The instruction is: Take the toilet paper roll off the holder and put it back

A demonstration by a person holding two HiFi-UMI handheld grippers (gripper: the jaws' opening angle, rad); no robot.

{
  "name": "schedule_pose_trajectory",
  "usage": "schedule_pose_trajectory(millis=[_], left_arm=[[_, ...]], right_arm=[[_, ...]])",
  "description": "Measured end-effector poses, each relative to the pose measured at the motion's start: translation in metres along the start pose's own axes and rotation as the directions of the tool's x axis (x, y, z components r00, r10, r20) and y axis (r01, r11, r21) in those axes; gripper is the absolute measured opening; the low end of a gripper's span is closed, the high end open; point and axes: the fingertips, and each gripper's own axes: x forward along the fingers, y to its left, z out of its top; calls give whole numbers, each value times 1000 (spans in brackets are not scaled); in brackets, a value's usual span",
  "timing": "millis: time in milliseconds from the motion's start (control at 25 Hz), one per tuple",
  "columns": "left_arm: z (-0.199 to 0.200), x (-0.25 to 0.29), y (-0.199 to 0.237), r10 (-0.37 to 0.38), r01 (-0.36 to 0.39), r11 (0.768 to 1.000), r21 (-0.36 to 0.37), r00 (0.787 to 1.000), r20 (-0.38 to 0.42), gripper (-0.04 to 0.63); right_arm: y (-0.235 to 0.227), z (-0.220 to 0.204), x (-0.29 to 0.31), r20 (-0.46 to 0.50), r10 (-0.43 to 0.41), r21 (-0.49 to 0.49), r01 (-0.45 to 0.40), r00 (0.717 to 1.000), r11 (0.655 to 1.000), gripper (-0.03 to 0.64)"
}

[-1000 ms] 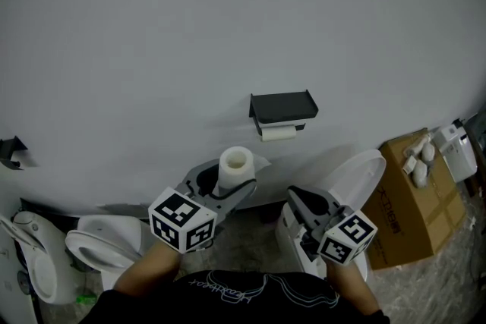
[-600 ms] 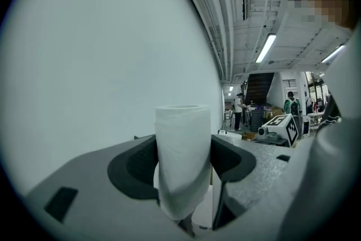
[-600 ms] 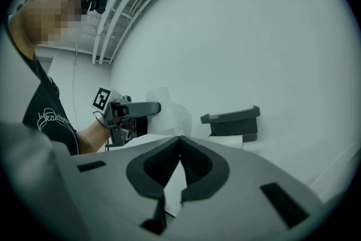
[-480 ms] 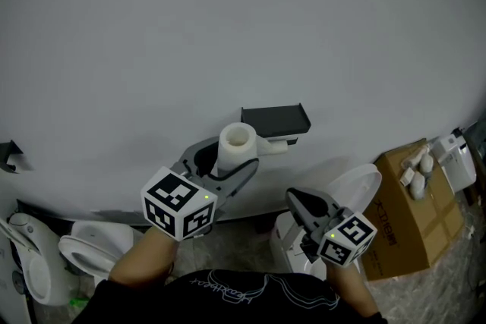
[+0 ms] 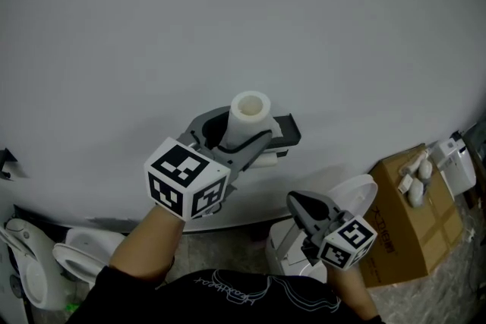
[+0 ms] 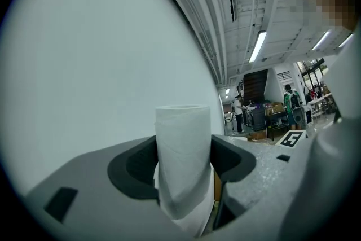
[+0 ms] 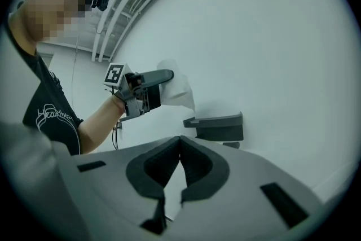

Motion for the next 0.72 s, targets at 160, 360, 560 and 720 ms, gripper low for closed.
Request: schedule_pose_trajectory(millis=[160,360,560,720], left_arm=[[-9,25,13,15,-16,1000,-15,999,-30,278],[-35,51,34,42,-48,997,-66,996,-80,278],[-62,69,47,93,-101,994,-49,985,-147,278],[-71,76,51,112,-118,993,-28,980,-167,278]], right_arm=[[-14,-2,0,-8,-4,-11,4,1000,1000,3],[-30,-3,-3,-19,-13,-30,12,1000,999,3],[-43,-7,-6,-21,-21,-36,20,1000,999,3],[-48,-9,-3,-28,-15,-37,14,999,999,3]])
